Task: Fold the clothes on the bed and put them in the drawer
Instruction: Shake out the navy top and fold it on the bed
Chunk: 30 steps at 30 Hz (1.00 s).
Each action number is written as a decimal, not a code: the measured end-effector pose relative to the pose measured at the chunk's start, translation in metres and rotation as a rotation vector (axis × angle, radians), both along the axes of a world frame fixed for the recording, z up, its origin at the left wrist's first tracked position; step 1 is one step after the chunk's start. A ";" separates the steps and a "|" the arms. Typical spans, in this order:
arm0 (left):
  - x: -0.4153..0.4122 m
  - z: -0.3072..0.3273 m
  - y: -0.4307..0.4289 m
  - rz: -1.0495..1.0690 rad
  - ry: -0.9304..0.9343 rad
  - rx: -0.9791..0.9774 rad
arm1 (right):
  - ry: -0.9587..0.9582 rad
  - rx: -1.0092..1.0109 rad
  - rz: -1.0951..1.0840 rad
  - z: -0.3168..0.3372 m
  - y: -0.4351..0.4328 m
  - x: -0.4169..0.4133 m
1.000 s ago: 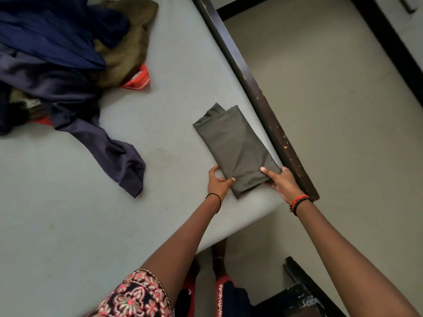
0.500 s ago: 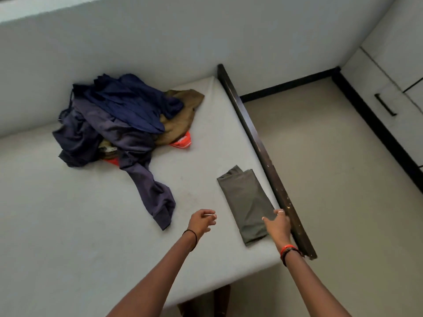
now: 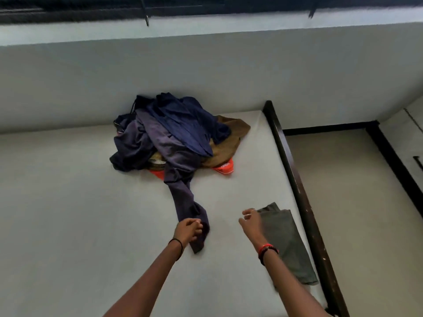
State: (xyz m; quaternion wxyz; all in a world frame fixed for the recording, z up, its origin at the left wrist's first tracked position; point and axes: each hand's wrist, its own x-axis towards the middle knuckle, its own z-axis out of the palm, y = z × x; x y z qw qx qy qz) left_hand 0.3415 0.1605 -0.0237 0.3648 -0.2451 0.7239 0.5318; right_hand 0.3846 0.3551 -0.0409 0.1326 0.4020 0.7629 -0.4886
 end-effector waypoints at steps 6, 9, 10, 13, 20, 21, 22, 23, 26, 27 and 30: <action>-0.084 -0.001 -0.059 -0.202 0.154 -0.094 | 0.075 0.088 0.076 0.025 -0.037 -0.091; -0.135 0.001 -0.070 -0.265 0.247 -0.147 | 0.119 0.178 0.126 0.025 -0.052 -0.136; -0.150 0.001 -0.070 -0.282 0.284 -0.159 | 0.128 0.202 0.141 0.023 -0.054 -0.149; -0.190 -0.003 -0.065 -0.339 0.374 -0.160 | 0.145 0.250 0.189 0.015 -0.053 -0.188; -0.260 -0.012 -0.038 -0.420 0.569 -0.203 | 0.126 0.419 0.381 -0.030 -0.047 -0.275; -0.263 -0.013 -0.035 -0.433 0.585 -0.199 | 0.113 0.433 0.403 -0.034 -0.047 -0.282; -0.265 -0.019 -0.033 -0.436 0.591 -0.193 | 0.088 0.429 0.426 -0.044 -0.048 -0.288; -0.267 -0.023 -0.030 -0.429 0.603 -0.180 | 0.067 0.420 0.450 -0.049 -0.050 -0.295; -0.267 -0.037 -0.026 -0.399 0.634 -0.136 | 0.048 0.412 0.531 -0.069 -0.048 -0.308; -0.264 -0.041 -0.025 -0.383 0.637 -0.122 | 0.060 0.412 0.534 -0.073 -0.046 -0.308; -0.257 -0.051 -0.025 -0.358 0.666 -0.116 | 0.123 0.374 0.463 -0.075 -0.044 -0.304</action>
